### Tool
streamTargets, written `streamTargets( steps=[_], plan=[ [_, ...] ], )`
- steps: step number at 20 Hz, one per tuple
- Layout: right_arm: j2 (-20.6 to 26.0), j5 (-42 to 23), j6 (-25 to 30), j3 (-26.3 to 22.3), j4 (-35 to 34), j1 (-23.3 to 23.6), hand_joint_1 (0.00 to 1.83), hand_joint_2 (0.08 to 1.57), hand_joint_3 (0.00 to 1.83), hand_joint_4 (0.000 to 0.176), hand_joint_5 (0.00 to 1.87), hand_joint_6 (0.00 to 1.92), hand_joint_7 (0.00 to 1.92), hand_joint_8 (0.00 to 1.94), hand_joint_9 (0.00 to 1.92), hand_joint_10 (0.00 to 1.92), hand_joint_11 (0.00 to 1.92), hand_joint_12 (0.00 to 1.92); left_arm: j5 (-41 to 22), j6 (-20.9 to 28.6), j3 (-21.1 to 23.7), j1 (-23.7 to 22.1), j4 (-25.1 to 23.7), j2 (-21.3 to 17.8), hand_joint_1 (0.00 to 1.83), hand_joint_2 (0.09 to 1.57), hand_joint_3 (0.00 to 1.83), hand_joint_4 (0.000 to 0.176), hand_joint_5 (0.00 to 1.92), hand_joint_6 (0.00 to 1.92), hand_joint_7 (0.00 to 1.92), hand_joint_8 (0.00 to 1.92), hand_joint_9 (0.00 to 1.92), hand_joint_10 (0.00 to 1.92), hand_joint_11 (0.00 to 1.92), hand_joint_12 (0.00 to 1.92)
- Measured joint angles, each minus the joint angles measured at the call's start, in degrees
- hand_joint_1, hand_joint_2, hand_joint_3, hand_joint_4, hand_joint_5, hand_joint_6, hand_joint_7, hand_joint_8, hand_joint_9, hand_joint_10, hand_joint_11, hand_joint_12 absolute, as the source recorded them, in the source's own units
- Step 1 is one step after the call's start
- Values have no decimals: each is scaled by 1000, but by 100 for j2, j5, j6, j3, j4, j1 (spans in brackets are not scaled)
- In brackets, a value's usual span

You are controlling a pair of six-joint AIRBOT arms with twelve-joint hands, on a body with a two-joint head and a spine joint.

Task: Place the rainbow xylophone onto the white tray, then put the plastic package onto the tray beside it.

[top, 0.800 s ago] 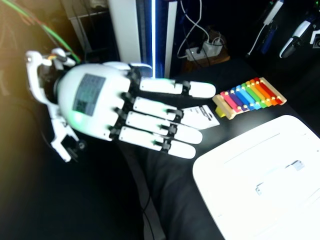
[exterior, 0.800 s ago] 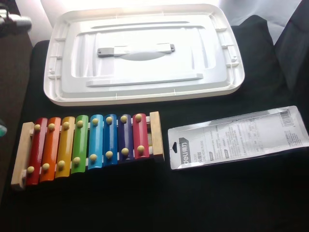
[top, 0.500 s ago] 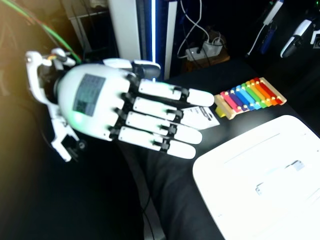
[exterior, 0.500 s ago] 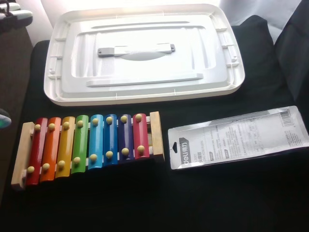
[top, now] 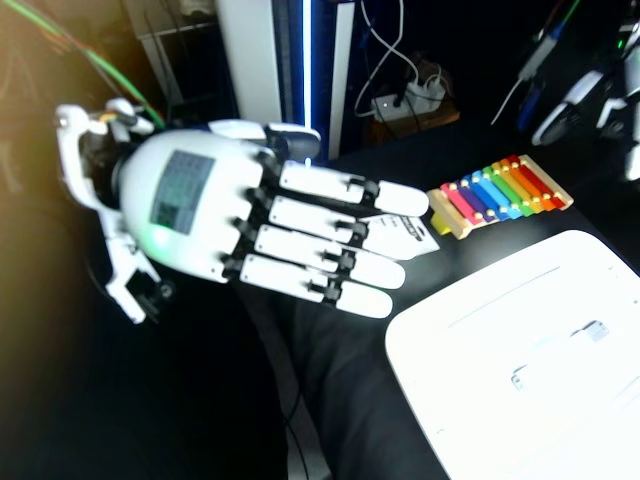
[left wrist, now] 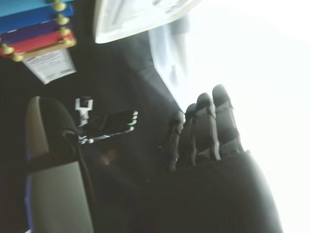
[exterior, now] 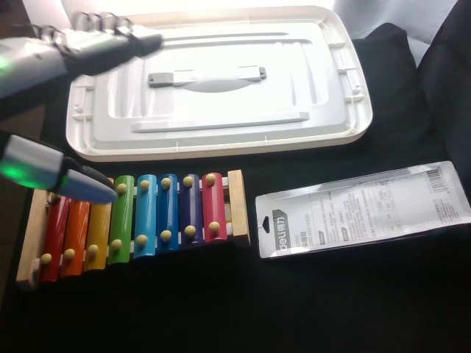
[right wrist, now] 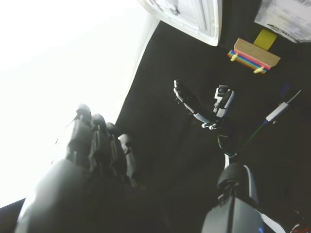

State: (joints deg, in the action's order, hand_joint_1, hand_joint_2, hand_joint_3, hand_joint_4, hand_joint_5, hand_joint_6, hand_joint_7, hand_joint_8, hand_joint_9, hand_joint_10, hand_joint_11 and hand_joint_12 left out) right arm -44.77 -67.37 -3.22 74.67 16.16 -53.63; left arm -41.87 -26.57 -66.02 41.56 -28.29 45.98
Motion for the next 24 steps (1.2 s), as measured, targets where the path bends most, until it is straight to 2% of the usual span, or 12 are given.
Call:
streamTargets(
  steps=[4, 6, 9, 10, 11, 12, 14, 16, 17, 19, 20, 24],
  plan=[
    [-22, 0, 2, 0, 2, 0, 563, 741, 0, 77, 0, 0, 0, 0, 0, 0, 0, 0, 385, 929, -129, -247, -1152, 107, 698, 706, 0, 0, 0, 0, 0, 0, 6, 2, 21, 10],
    [-37, 9, 2, 0, 13, -2, 513, 748, 0, 64, 0, 0, 0, 0, 0, 0, 0, 0, 485, 1187, -131, -271, -1471, 131, 680, 685, 0, 0, 0, 0, 0, 0, 8, 3, 42, 19],
    [-44, 2, 2, 0, 9, 0, 506, 754, 0, 67, 0, 0, 0, 0, 0, 0, 0, 0, 531, 1554, -129, -278, -1832, 179, 675, 664, 0, 0, 0, 0, 0, 0, 33, 11, 79, 36],
    [-46, 2, 2, 0, 9, 0, 523, 752, 0, 60, 0, 0, 0, 0, 0, 0, 0, 0, 560, 1665, -129, -282, -2013, 192, 649, 656, 0, 0, 0, 0, 0, 0, 36, 11, 85, 40],
    [-46, 4, 2, 0, 7, 0, 538, 739, 0, 68, 0, 0, 0, 0, 0, 0, 0, 0, 586, 1742, -131, -282, -2076, 219, 620, 654, 0, 0, 0, 0, 0, 0, 26, 5, 80, 38],
    [-46, 4, 2, 0, 7, 0, 530, 744, 0, 61, 0, 0, 0, 0, 0, 0, 0, 0, 597, 1797, -142, -282, -2153, 273, 615, 647, 0, 0, 0, 0, 0, 0, 25, 4, 81, 39],
    [-46, 2, 7, 0, 7, 0, 513, 763, 5, 65, 0, 0, 0, 0, 0, 0, 0, 0, 603, 2046, -203, -282, -2474, 415, 713, 664, 0, 0, 0, 0, 0, 0, 0, 0, 7, 3],
    [-46, 2, 22, 0, 7, -2, 510, 761, 3, 65, 0, 0, 0, 0, 0, 0, 0, 0, 651, 2166, -269, -352, -2780, 538, 660, 669, 0, 0, 0, 0, 0, 0, 0, 0, 3, 1],
    [-48, 7, 24, 0, 7, 0, 500, 752, 0, 72, 0, 0, 0, 0, 0, 0, 0, 0, 662, 2175, -293, -372, -2756, 603, 620, 668, 0, 0, 0, 0, 0, 0, 11, 4, 24, 10],
    [-48, 7, 26, -13, 4, 0, 493, 760, 3, 55, 0, 0, 0, 0, 0, 0, 0, 0, 719, 2184, -352, -385, -2743, 686, 614, 637, 0, 0, 0, 0, 0, 0, 16, 5, 39, 17],
    [-46, 7, 26, -17, 4, 0, 487, 757, 1, 58, 0, 0, 0, 0, 0, 0, 0, 0, 726, 2186, -400, -385, -2769, 732, 626, 643, 0, 0, 0, 0, 0, 0, 2, 0, 32, 14],
    [-48, 4, 33, -31, 13, 0, 473, 764, 4, 41, 0, 0, 0, 0, 0, 0, 0, 0, 868, 2188, -420, -385, -2837, 778, 595, 626, 0, 0, 0, 0, 0, 0, 2, 0, 16, 8]
  ],
)
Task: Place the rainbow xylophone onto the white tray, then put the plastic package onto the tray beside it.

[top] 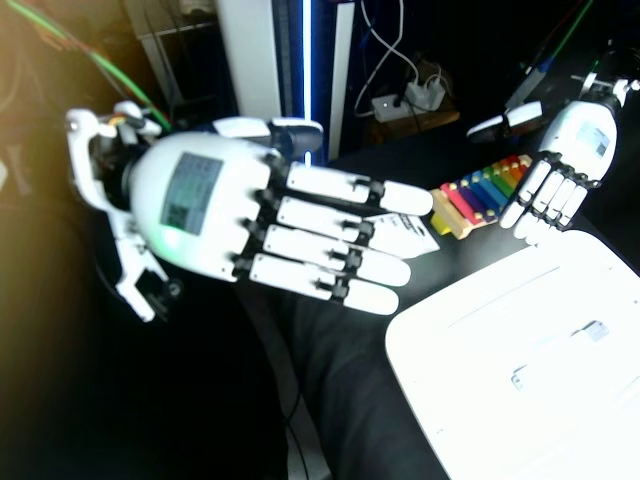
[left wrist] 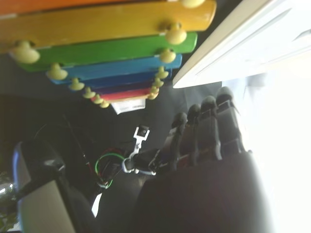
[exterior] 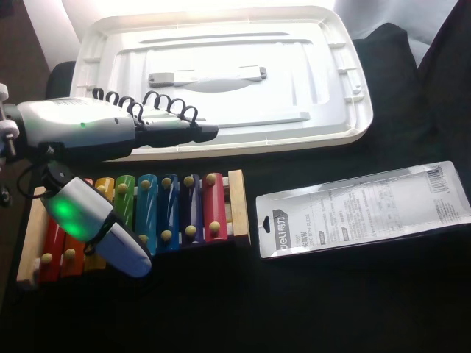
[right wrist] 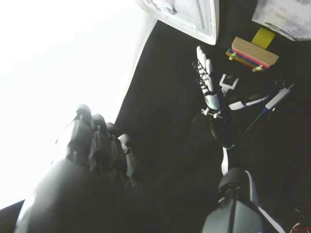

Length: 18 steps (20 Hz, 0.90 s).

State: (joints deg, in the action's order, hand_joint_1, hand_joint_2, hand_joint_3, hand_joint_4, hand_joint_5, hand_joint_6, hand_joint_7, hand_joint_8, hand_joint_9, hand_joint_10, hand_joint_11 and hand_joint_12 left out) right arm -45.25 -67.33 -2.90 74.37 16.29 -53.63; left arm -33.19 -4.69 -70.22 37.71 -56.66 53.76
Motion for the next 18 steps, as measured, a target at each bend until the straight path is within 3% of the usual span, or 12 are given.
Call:
streamTargets(
  steps=[9, 11, 12, 13, 18],
  plan=[
    [0, -2, 4, -11, 26, 0, 499, 783, 4, 40, 0, 0, 0, 0, 0, 0, 0, 0, 90, 323, -127, 142, -249, 162, 484, 615, 0, 0, 0, 0, 0, 0, 0, 0, 57, 26],
    [0, -7, 4, -11, 31, 0, 488, 786, 4, 22, 0, 0, 0, 0, 0, 0, 0, 0, 101, 326, -138, 142, -243, 186, 509, 618, 0, 0, 0, 0, 0, 0, 0, 0, 35, 17],
    [0, -4, 4, -11, 28, 0, 481, 783, 3, 25, 0, 0, 0, 0, 0, 0, 0, 0, 122, 326, -151, 142, -249, 208, 531, 615, 0, 0, 0, 0, 0, 0, 0, 0, 33, 16],
    [2, -7, 4, -11, 28, 0, 470, 793, 7, 14, 0, 0, 0, 0, 0, 0, 0, 0, 157, 326, -155, 142, -256, 214, 515, 607, 0, 0, 0, 0, 0, 0, 0, 0, 49, 24],
    [0, -9, 4, -13, 28, 0, 473, 802, 6, 9, 0, 0, 0, 0, 0, 0, 0, 0, 321, 326, -155, 195, -369, 221, 534, 579, 0, 0, 0, 0, 0, 0, 0, 0, 46, 24]
  ],
)
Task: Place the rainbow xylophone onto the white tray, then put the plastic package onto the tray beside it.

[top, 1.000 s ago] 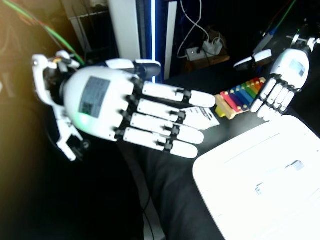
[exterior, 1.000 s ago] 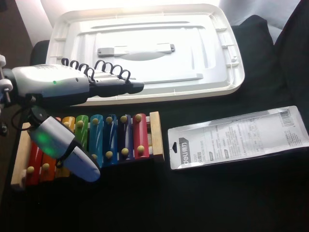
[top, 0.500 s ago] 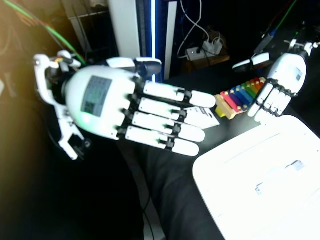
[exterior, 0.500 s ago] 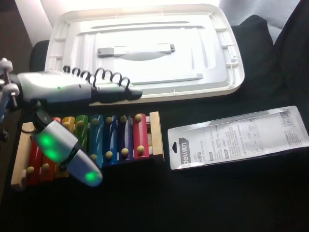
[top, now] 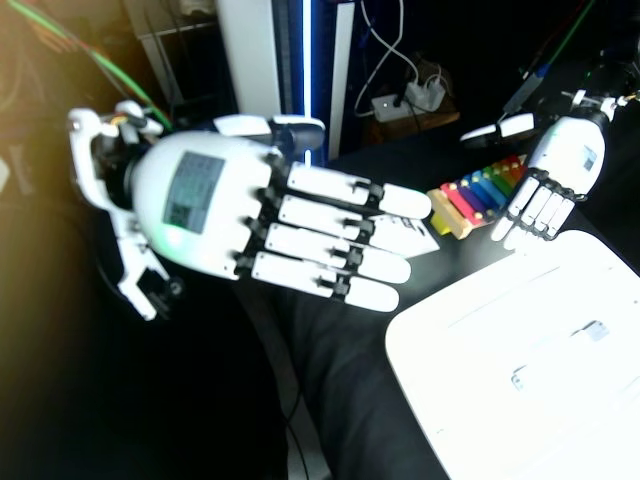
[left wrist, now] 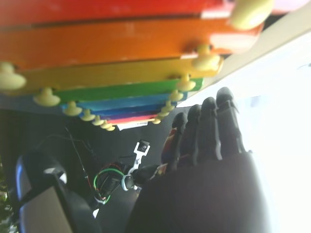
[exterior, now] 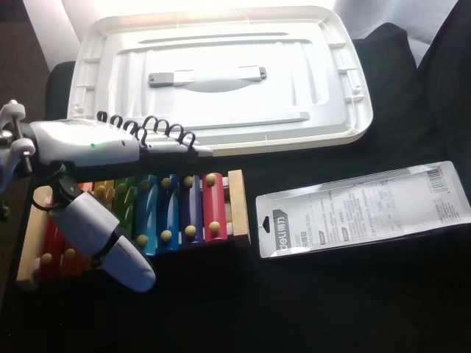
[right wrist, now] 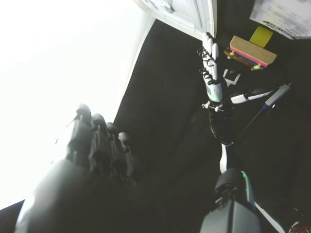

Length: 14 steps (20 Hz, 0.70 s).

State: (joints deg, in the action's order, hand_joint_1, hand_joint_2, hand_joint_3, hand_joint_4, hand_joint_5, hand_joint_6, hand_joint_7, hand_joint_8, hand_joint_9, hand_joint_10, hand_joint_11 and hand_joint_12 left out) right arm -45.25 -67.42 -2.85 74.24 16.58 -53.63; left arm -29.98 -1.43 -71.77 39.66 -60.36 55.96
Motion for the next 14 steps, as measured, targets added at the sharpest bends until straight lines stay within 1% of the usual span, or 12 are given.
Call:
streamTargets(
  steps=[1, 2, 3, 4, 5, 6, 7, 9, 10, 12, 13, 14],
  plan=[
    [0, 2, 0, 0, 0, 0, 469, 805, 6, 8, 0, 0, 0, 0, 0, 0, 0, 0, 24, 0, 0, 0, -11, 0, 534, 583, 0, 0, 0, 0, 0, 0, 0, 0, 47, 25],
    [0, 0, 0, -11, -2, 0, 471, 798, 3, 16, 0, 0, 0, 0, 0, 0, 0, 0, 42, 0, -2, 0, -11, 0, 535, 584, 0, 13, 0, 0, 0, 0, 0, 0, 45, 24],
    [0, -2, 0, -22, 0, 0, 473, 794, 1, 16, 0, 0, 0, 0, 0, 0, 0, 0, 50, 0, -2, 0, -22, 0, 539, 588, 0, 8, 0, 0, 0, 0, 0, 0, 51, 27],
    [0, -2, 0, -31, 2, -2, 471, 802, 4, 2, 0, 0, 0, 0, 0, 0, 0, 0, 61, 0, -2, 17, -55, 0, 554, 591, 0, 11, 0, 0, 0, 0, 0, 0, 37, 23],
    [0, 0, 0, -35, 2, 0, 471, 802, 4, 2, 0, 0, 0, 0, 0, 0, 0, 0, 76, 0, -2, 22, -59, 0, 554, 591, 0, 11, 0, 0, 0, 0, 0, 0, 37, 23],
    [0, -2, 0, -35, 2, 0, 458, 806, 5, 3, 0, 0, 0, 0, 0, 0, 0, 0, 94, 0, 0, 50, -81, 0, 572, 582, 0, 29, 0, 0, 0, 0, 0, 0, 10, 12],
    [0, -7, 0, -35, 2, 0, 454, 806, 5, 2, 0, 0, 0, 0, 0, 0, 0, 0, 103, 0, 0, 52, -96, 0, 588, 581, 0, 28, 0, 0, 0, 0, 0, 0, 9, 12],
    [-7, -9, 0, -35, 2, 0, 447, 802, 3, 1, 0, 0, 0, 0, 0, 0, 0, 0, 103, 0, 0, 83, -76, 4, 595, 590, 1, 37, 0, 0, 0, 0, 0, 0, 27, 20],
    [-7, -7, 0, -35, 11, 0, 446, 804, 3, 2, 0, 0, 0, 0, 0, 0, 0, 0, 107, 0, -13, 94, -68, 26, 594, 595, 3, 29, 0, 0, 0, 0, 0, 0, 50, 31],
    [-7, -11, 2, -42, 13, 0, 457, 802, 2, 14, 0, 0, 0, 0, 0, 0, 0, 0, 105, 0, -15, 125, -50, 33, 623, 600, 3, 19, 0, 0, 0, 0, 0, 0, 36, 27],
    [-7, -13, 0, -42, 24, 0, 449, 821, 10, 11, 0, 0, 0, 0, 0, 0, 0, 0, 98, -2, -35, 136, -50, 48, 640, 609, 6, 5, 0, 0, 0, 0, 0, 0, 44, 31],
    [-7, -11, 2, -42, 26, 0, 453, 826, 11, 4, 0, 0, 0, 0, 0, 0, 0, 0, 107, 2, -37, 136, -46, 68, 698, 625, 11, 22, 0, 0, 0, 0, 0, 0, 50, 34]
  ],
)
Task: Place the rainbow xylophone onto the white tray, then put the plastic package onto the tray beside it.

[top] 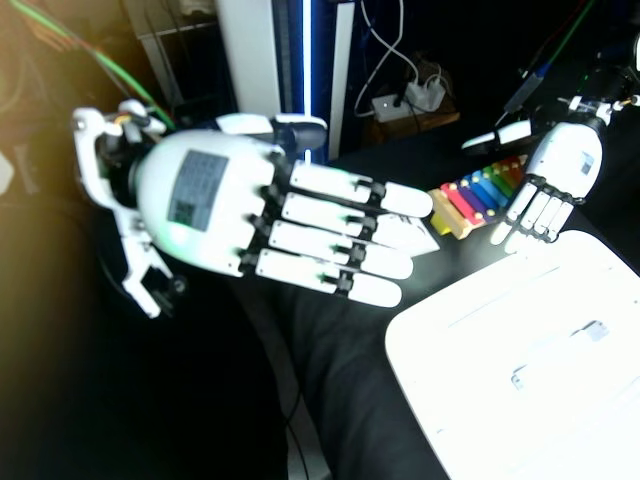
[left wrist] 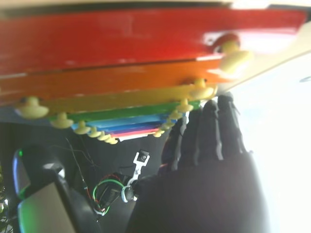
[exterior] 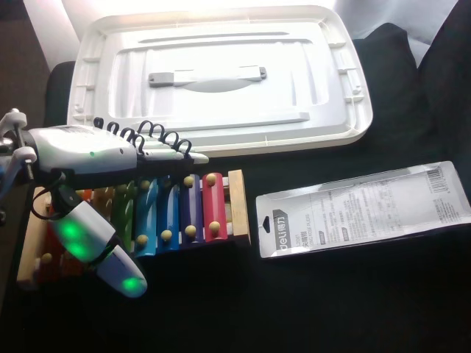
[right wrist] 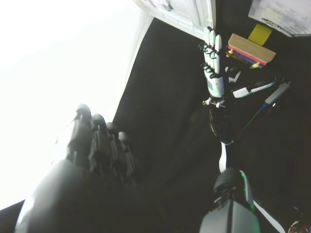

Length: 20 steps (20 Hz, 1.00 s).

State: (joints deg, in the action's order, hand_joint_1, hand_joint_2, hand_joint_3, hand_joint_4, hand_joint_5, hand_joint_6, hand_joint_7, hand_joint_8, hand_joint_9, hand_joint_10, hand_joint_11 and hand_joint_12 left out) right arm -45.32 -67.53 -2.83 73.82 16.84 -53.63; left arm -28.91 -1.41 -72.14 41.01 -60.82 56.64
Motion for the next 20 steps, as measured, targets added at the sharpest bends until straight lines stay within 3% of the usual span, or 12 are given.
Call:
streamTargets(
  steps=[3, 4, 7, 9, 13, 17, 20],
  plan=[
    [0, -11, 0, -7, 17, 0, 440, 807, 0, 7, 0, 0, 0, 0, 0, 0, 0, 0, 15, 0, -24, 31, 20, 35, 796, 673, 21, 22, 0, 0, 3, 1, 6, 2, 70, 46],
    [2, -11, 0, -17, 13, 0, 444, 797, 0, 0, 0, 0, 0, 0, 0, 0, 0, 0, 20, 2, -24, 50, 46, 39, 839, 683, 20, 21, 0, 0, 13, 5, 17, 6, 80, 52],
    [2, -31, -2, -17, 17, 0, 450, 812, 3, 0, 0, 0, 0, 0, 0, 0, 0, 0, 17, 13, -61, 81, 101, 90, 932, 722, 23, 0, 0, 0, 23, 6, 29, 7, 104, 67],
    [2, -33, 0, -17, 17, 0, 442, 810, 2, 0, 0, 0, 0, 0, 0, 0, 0, 0, 22, 24, -70, 105, 175, 107, 986, 746, 7, 0, 47, 7, 88, 9, 95, 15, 148, 97],
    [2, -42, -2, -28, 33, 0, 435, 815, 4, 0, 0, 0, 0, 0, 0, 0, 0, 0, -4, 37, -83, 144, 251, 138, 886, 821, 6, 0, 127, 7, 189, 8, 198, 13, 210, 130],
    [2, -52, -2, -28, 37, 0, 435, 819, 3, 0, 0, 0, 0, 0, 0, 0, 0, 0, -52, -2, -101, 149, 367, 149, 820, 996, 1, 0, 338, 6, 414, 3, 445, 7, 333, 242],
    [2, -55, -2, -28, 37, 0, 431, 825, 5, 0, 0, 0, 0, 0, 0, 0, 0, 0, -105, -31, -101, 146, 402, 149, 887, 1058, 0, 7, 453, 23, 542, 18, 556, 20, 388, 278]
  ],
)
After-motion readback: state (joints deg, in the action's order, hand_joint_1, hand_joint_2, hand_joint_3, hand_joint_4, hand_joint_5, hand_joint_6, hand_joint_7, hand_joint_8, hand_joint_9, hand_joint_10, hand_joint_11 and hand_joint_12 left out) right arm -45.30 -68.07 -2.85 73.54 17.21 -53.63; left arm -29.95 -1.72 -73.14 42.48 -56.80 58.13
